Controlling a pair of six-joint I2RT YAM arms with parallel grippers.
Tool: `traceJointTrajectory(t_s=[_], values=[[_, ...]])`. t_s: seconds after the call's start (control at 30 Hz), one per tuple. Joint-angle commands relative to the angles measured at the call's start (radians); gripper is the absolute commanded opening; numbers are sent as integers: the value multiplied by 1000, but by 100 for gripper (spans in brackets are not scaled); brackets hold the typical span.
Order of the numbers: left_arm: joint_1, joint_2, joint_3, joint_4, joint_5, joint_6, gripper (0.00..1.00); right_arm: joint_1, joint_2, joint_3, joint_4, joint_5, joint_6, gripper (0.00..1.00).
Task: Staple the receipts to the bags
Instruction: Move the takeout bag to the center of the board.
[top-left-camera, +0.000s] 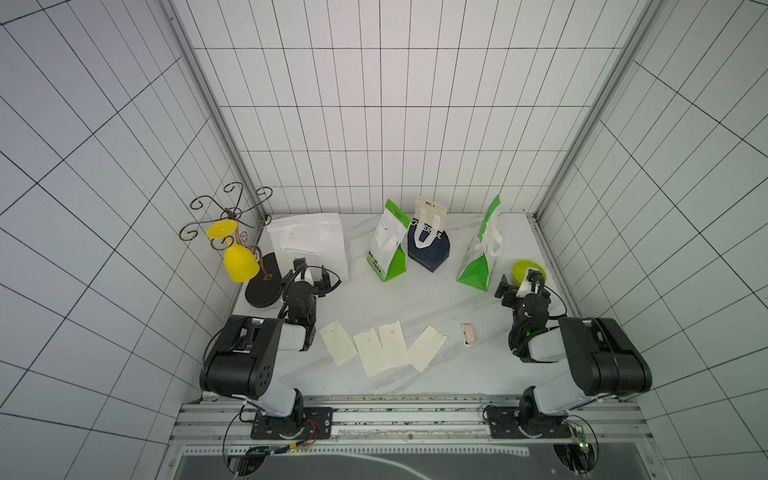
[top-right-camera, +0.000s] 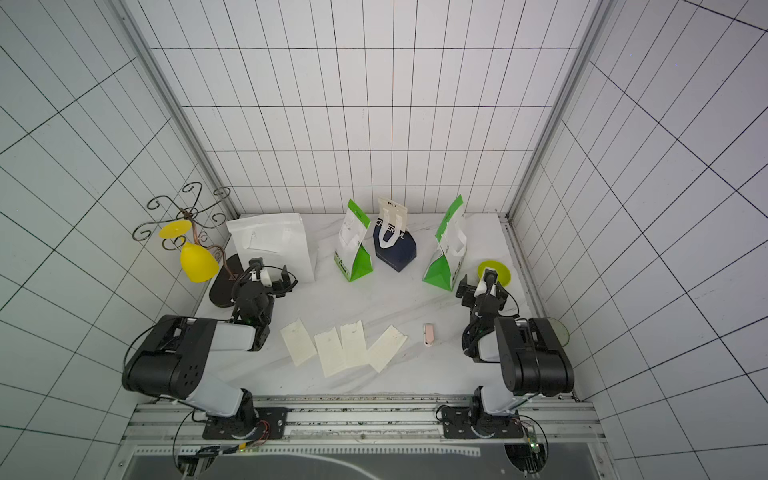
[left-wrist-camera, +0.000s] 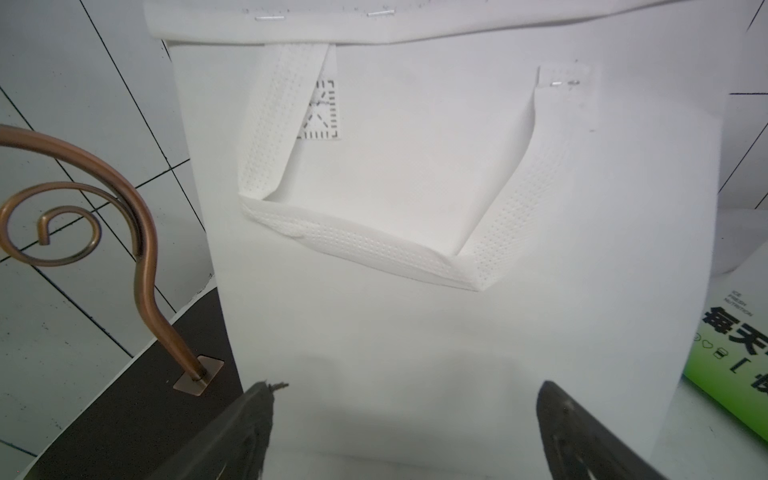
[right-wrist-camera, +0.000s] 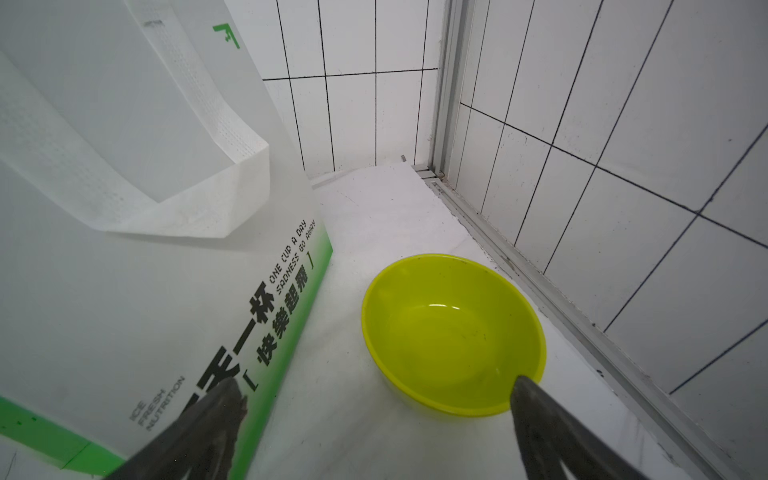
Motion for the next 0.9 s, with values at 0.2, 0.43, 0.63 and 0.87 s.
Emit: traceJointTrajectory(t_s=[0.2, 0.43, 0.63, 0.87], values=[[6, 5, -3, 26, 8, 9, 97, -2, -10, 6, 46, 6, 2, 99], [7, 4, -5, 28, 13, 8, 97, -2, -10, 6, 47, 6, 1, 100], [2, 5, -3, 29, -1, 9, 97, -2, -10, 6, 46, 6, 2, 100], [-5, 5, -3, 28, -16, 10, 97, -2, -10, 6, 47, 6, 1, 99]])
